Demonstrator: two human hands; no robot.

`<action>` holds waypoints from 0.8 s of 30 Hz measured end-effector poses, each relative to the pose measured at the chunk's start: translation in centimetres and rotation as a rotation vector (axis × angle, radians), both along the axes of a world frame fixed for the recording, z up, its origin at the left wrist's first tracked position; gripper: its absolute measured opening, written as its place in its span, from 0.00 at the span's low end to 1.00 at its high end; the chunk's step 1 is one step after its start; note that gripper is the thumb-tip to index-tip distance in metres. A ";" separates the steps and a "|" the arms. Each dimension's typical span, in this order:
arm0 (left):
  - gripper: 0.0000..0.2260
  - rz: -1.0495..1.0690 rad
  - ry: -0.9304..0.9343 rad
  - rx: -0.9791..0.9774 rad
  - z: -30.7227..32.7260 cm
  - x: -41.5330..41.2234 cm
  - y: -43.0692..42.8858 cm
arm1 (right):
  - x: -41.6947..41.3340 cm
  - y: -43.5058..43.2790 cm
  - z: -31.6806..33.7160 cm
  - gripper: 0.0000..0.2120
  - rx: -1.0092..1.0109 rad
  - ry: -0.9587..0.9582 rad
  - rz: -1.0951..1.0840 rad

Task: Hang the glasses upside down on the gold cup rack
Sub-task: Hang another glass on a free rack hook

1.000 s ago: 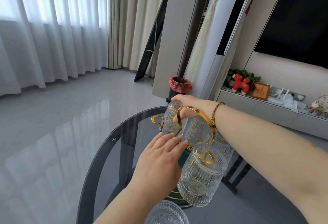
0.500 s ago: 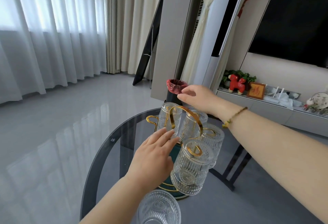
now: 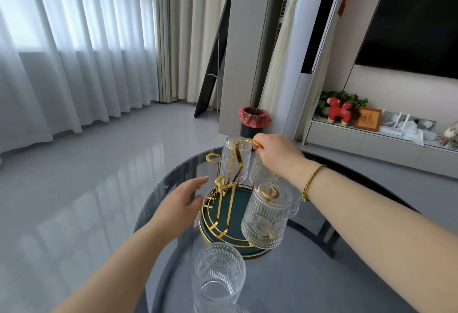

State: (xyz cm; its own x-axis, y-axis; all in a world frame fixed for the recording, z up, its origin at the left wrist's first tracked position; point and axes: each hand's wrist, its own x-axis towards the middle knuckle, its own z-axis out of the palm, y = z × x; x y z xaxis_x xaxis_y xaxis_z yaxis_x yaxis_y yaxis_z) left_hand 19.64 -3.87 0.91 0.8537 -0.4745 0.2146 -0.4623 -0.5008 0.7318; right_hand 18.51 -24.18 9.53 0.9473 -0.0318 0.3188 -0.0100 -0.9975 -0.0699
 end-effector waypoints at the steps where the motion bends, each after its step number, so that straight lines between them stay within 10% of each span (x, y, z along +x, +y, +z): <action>1: 0.18 0.000 -0.001 0.033 -0.4 0.1 0.3 | 0.0 -0.3 0.0 0.07 0.006 -0.015 0.025; 13: 0.26 -0.209 -0.070 0.430 -7.8 0.5 -1.3 | -0.5 -4.6 -0.2 0.11 -0.158 -0.174 0.109; 24: 0.37 -0.232 -0.035 0.479 -10.0 -0.1 -1.1 | -7.6 -1.6 -3.7 0.24 0.240 -0.310 -0.068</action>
